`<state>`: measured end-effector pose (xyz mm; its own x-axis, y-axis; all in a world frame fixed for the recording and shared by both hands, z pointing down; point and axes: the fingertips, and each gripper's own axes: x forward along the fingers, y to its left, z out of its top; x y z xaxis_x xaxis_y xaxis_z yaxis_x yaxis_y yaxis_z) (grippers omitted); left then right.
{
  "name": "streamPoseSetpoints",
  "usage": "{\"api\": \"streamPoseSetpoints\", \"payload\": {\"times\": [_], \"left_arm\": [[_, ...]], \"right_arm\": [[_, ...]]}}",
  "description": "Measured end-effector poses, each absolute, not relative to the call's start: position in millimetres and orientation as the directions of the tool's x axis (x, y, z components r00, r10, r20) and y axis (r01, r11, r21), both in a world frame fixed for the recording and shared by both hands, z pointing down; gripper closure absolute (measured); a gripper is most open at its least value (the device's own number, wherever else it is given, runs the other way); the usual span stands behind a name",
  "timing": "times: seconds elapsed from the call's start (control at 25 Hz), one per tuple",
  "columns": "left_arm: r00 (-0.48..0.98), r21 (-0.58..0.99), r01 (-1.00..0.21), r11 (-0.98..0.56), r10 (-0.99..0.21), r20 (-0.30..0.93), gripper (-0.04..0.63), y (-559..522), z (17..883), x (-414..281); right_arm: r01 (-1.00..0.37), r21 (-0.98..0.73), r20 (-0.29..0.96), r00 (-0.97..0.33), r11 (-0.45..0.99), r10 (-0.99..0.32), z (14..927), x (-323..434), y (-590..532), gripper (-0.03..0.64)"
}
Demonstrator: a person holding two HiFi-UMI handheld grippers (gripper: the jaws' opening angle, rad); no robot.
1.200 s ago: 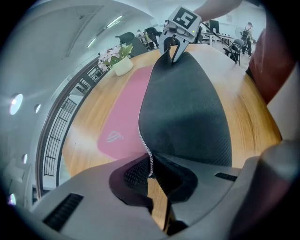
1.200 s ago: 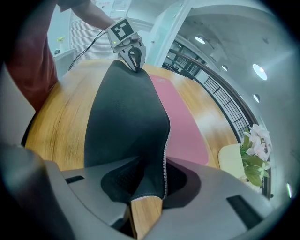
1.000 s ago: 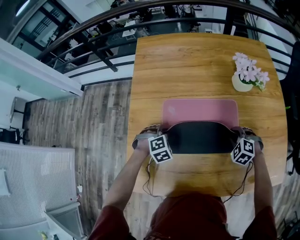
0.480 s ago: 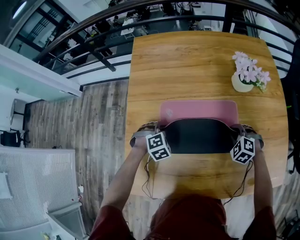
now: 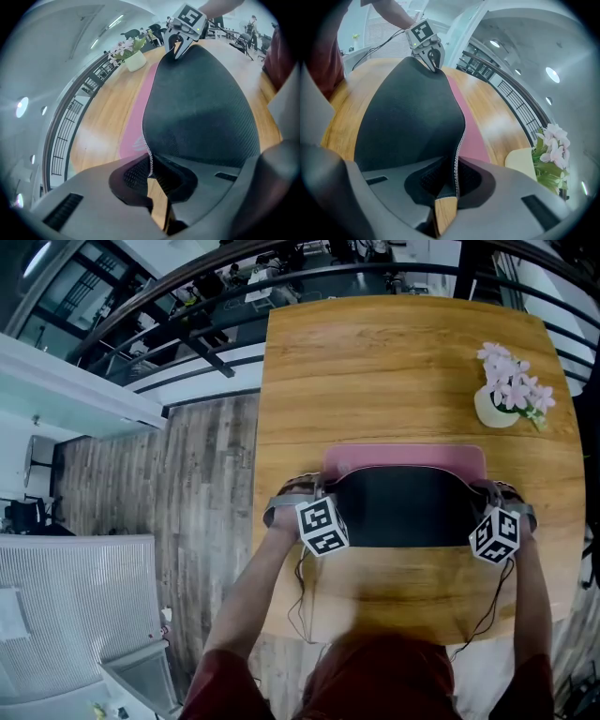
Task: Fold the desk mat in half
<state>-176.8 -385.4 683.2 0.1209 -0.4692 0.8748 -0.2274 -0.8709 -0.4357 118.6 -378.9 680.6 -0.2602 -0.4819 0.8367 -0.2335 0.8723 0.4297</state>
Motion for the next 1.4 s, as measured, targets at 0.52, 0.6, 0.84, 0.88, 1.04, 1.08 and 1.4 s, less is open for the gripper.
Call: {"api": "streamPoseSetpoints", "payload": {"times": [0.52,0.6,0.84,0.88,1.04,1.08,1.4], "left_arm": [[0.109,-0.466,-0.215,-0.858,-0.495,0.862,0.558,-436.3,688.0,-176.4],[0.105,-0.471,-0.213,-0.856,-0.499,0.860,0.558,-440.2,687.5,-175.7],[0.100,-0.479,-0.219,-0.850,-0.508,0.856,0.558,-447.2,690.1,-173.7],[0.099,-0.480,-0.218,-0.850,-0.509,0.855,0.558,-447.8,689.9,-173.7],[0.092,-0.492,-0.209,-0.845,-0.518,0.850,0.555,-450.5,689.6,-172.3],[0.090,-0.496,-0.208,-0.843,-0.522,0.848,0.554,-450.5,689.5,-172.0],[0.055,-0.549,-0.245,-0.799,-0.576,0.815,0.482,-457.4,682.9,-175.5]], "right_arm": [[-0.236,0.456,0.823,-0.257,0.858,-0.507,685.2,119.0,-427.5,0.568],[-0.242,0.459,0.819,-0.258,0.855,-0.512,684.8,119.6,-430.4,0.569],[-0.257,0.454,0.818,-0.260,0.853,-0.513,687.2,121.8,-439.1,0.568],[-0.260,0.453,0.818,-0.259,0.853,-0.513,687.0,121.9,-439.8,0.568],[-0.265,0.459,0.815,-0.253,0.848,-0.521,686.5,123.5,-443.5,0.560],[-0.271,0.461,0.812,-0.254,0.845,-0.525,685.8,123.9,-444.0,0.555],[-0.363,0.508,0.759,-0.241,0.781,-0.605,673.1,131.9,-456.7,0.412]]}}
